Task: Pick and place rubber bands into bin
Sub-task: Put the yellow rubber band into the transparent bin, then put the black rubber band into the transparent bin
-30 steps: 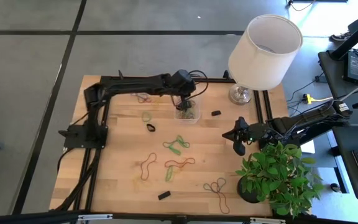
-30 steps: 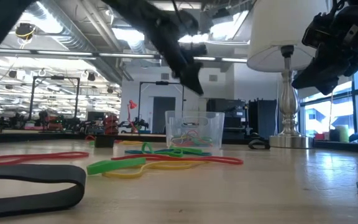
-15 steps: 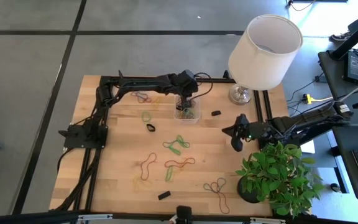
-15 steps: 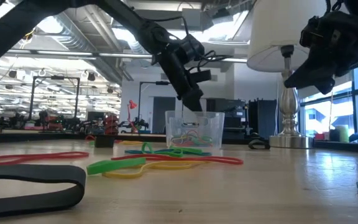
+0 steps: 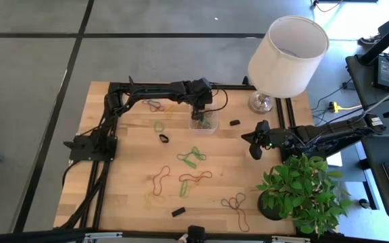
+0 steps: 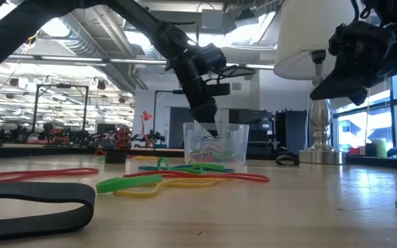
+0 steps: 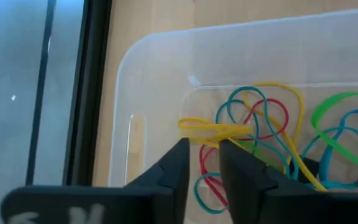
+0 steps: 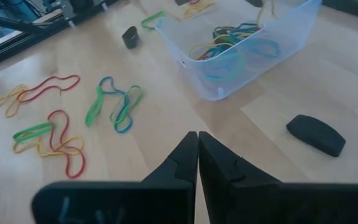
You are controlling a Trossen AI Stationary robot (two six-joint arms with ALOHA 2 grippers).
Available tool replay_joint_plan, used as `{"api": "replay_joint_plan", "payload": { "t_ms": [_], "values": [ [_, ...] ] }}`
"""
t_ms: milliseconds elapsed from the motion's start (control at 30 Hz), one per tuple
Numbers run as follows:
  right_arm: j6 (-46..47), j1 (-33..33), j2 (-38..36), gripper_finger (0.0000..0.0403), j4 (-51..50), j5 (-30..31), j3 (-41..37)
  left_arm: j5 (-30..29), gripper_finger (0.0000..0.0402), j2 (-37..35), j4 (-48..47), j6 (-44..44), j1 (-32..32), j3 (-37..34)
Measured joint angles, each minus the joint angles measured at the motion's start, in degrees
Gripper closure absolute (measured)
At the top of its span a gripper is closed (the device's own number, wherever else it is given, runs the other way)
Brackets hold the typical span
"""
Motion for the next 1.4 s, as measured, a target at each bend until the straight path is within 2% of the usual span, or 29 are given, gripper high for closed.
{"api": "replay_joint_plan", "payload": {
  "t_ms": [133, 233, 367, 433, 500, 700, 800, 900, 967, 1200, 1400],
  "values": [
    [0.02, -0.22, 0.0, 0.0385, -0.02, -0.03, 0.0, -1.31, 0.0282, -0.43, -1.32, -1.61, -1.13, 0.44],
    [0.02, -0.22, 0.0, 0.0385, -0.04, -0.06, 0.0, -3.48, 0.0266, -0.43, -6.42, -1.65, -2.28, 3.17],
    [0.16, -0.22, 0.0, 0.0385, -0.04, -0.18, 0.0, -10.29, 0.0259, -0.43, -12.45, -2.93, -4.37, 7.04],
    [0.9, -0.22, 0.0, 0.0385, -0.02, -0.23, 0.0, -13.87, 0.0259, -0.43, -16.0, -6.02, -5.6, 9.86],
    [2.16, -0.22, 0.0, 0.0385, -0.04, -0.22, 0.0, -14.98, 0.0262, -0.49, -19.99, -9.5, -7.08, 12.81],
    [3.19, -0.22, 0.0, 0.0385, -0.04, -0.23, 0.0, -11.72, 0.029, -0.51, -30.45, -22.08, -11.87, 19.08],
    [3.17, -0.22, 0.0, 0.0385, -0.04, -0.23, 0.0, -8.76, 0.0322, -0.58, -34.94, -27.52, -14.37, 19.58],
    [3.11, -0.22, 0.0, 0.0385, -0.04, -0.23, 0.0, -3.77, 0.037, -0.56, -39.25, -29.18, -17.03, 19.56],
    [3.06, -0.22, 0.0, 0.0385, -0.04, -0.23, 0.0, -2.42, 0.0392, -0.65, -39.78, -30.25, -19.25, 18.53],
    [3.03, -0.22, 0.0, 0.0385, 0.0, -0.21, 0.0, -2.53, 0.0399, -1.9, -40.15, -34.83, -27.35, 10.69],
    [4.76, -0.22, 0.38, 0.0385, 1.05, -0.21, 0.0, -2.9, 0.0399, -7.45, -32.08, -38.75, -31.46, -1.19]
  ]
}}
